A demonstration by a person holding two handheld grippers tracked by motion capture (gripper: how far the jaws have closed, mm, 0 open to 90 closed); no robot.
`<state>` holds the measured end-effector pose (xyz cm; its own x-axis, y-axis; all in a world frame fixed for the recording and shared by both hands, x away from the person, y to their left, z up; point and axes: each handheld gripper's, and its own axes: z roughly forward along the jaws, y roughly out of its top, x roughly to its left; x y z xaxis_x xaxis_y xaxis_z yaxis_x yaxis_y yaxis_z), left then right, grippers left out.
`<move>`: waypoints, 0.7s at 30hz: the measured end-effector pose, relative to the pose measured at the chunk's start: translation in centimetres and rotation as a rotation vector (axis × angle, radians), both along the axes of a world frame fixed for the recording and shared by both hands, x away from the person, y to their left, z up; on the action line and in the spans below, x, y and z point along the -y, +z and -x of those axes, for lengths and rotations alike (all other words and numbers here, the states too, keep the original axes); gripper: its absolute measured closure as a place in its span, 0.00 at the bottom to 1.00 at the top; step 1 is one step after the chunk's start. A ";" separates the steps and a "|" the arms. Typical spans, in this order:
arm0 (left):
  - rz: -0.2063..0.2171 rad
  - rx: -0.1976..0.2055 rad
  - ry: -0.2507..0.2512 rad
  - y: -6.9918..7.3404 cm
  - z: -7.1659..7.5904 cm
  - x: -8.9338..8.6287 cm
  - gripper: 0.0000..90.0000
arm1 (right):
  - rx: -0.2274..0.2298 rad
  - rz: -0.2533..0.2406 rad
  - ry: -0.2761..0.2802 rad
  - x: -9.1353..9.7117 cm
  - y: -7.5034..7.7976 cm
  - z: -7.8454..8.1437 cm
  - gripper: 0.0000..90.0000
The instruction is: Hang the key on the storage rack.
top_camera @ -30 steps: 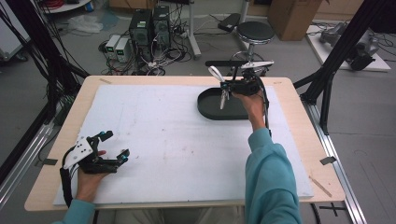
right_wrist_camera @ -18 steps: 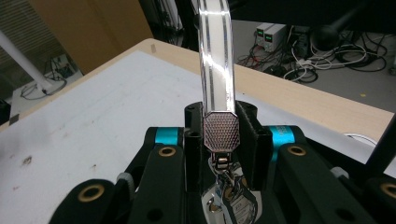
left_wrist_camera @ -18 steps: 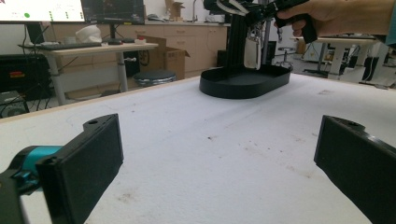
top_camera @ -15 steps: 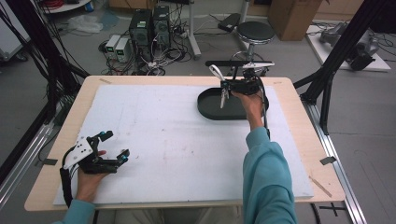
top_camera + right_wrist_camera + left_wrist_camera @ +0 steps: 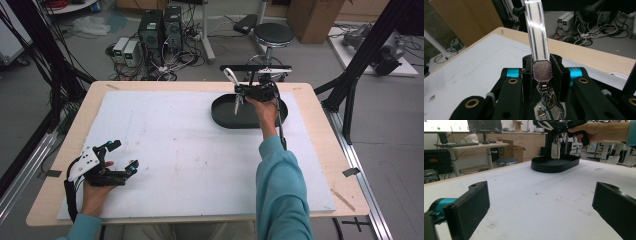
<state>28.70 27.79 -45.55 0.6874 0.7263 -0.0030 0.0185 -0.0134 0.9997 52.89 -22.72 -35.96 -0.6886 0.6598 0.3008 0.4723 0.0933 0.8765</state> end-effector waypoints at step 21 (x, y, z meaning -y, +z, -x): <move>-0.003 0.003 -0.005 0.0 0.0 0.0 0.02 | 0.012 0.136 -0.017 -1.2 -0.8 -0.2 0.79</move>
